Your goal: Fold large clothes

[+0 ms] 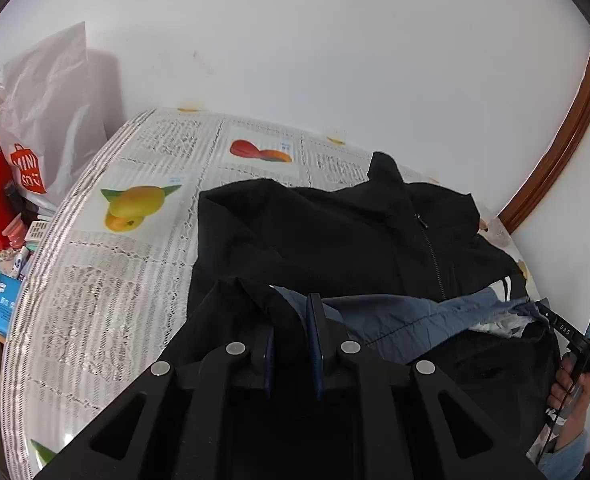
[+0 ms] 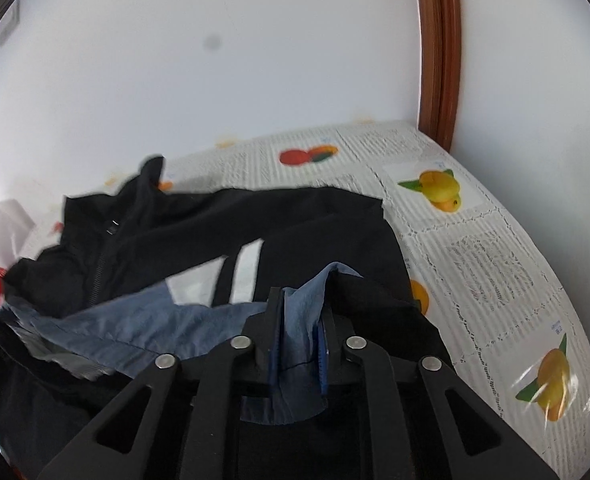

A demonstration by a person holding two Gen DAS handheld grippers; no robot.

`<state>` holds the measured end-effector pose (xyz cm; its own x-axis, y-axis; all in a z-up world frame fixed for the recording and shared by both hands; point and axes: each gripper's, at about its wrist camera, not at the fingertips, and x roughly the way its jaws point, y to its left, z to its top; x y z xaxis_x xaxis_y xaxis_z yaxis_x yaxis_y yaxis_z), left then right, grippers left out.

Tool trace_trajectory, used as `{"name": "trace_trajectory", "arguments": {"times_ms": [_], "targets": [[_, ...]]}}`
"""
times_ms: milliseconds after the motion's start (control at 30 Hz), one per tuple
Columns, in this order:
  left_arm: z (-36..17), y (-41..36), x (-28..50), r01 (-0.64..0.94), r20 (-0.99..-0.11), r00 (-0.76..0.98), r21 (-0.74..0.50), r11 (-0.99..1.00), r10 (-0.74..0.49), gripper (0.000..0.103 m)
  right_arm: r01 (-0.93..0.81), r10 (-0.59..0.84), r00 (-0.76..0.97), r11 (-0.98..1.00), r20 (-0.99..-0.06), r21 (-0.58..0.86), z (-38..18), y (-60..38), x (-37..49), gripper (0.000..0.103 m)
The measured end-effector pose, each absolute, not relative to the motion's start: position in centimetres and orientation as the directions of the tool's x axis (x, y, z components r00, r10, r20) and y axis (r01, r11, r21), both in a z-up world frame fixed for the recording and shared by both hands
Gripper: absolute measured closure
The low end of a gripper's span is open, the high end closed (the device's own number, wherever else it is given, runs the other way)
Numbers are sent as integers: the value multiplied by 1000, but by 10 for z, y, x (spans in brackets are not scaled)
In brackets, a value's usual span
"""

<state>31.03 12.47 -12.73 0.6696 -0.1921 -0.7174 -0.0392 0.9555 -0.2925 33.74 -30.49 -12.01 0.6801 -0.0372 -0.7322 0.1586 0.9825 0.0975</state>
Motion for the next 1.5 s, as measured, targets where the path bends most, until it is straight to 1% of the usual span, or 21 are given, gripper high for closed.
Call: {"name": "trace_trajectory", "arguments": {"times_ms": [67,100,167,200,233,300,333,400,433,533,633,767,833,967,1067,1133,1200,1267,1433,1467,1500], "targets": [[-128,124,310,-39,-724,662,-293,955,-195,88,157,-35,660,983,-750,92,-122,-305,339,85],[-127,124,309,-37,-725,660,-293,955,-197,85,152,-31,658,984,-753,92,-120,-305,337,80],[-122,124,304,-28,-727,655,-294,956,-204,77,147,-45,670,986,-741,73,-110,-303,328,74],[-119,124,302,-22,-728,654,-293,956,-208,70,151,-65,680,987,-730,53,-104,-302,322,70],[-116,124,297,-16,-725,656,-291,957,-209,67,149,-77,688,988,-721,36,-97,-300,316,68],[-109,124,287,-4,-720,660,-287,958,-213,66,133,-84,708,991,-701,16,-86,-295,303,60],[-105,123,278,5,-715,665,-286,958,-216,64,120,-77,718,993,-691,14,-79,-292,296,58],[-101,123,269,19,-705,672,-291,957,-228,61,76,-29,731,996,-682,38,-71,-287,283,53],[-99,122,264,26,-704,671,-292,956,-234,59,49,4,732,997,-682,58,-68,-283,277,53],[-99,118,252,55,-709,654,-301,952,-262,59,-32,72,711,997,-700,70,-71,-267,269,53],[-104,110,249,90,-717,629,-318,944,-302,56,-77,98,678,995,-729,62,-85,-252,273,53],[-113,98,264,90,-751,603,-272,958,-270,56,-88,103,620,994,-778,61,-110,-240,296,53],[-117,95,275,88,-764,593,-250,964,-252,56,-78,86,606,996,-791,48,-116,-239,309,53],[-121,96,303,33,-777,610,-173,984,-157,56,-59,45,602,998,-797,11,-120,-243,336,53],[-114,106,315,-7,-752,651,-142,990,-103,56,-32,-25,644,998,-765,-59,-111,-251,350,53],[-110,113,322,-27,-737,673,-120,992,-71,56,-26,-39,666,997,-745,-75,-105,-260,355,53],[-109,119,330,-41,-733,679,-91,995,-39,56,-7,-70,677,995,-733,-102,-103,-269,361,51],[-111,122,339,-53,-742,671,-58,997,-7,56,25,-134,669,987,-731,-158,-109,-281,373,51],[-118,122,353,-25,-760,649,-63,998,-31,57,8,-115,616,990,-779,-139,-129,-302,396,51],[-120,121,355,-21,-760,649,-64,998,-35,59,0,-109,612,990,-784,-138,-131,-303,399,51],[-121,119,356,-18,-761,647,-61,998,-35,65,-6,-106,607,991,-787,-137,-134,-303,402,51]]}}
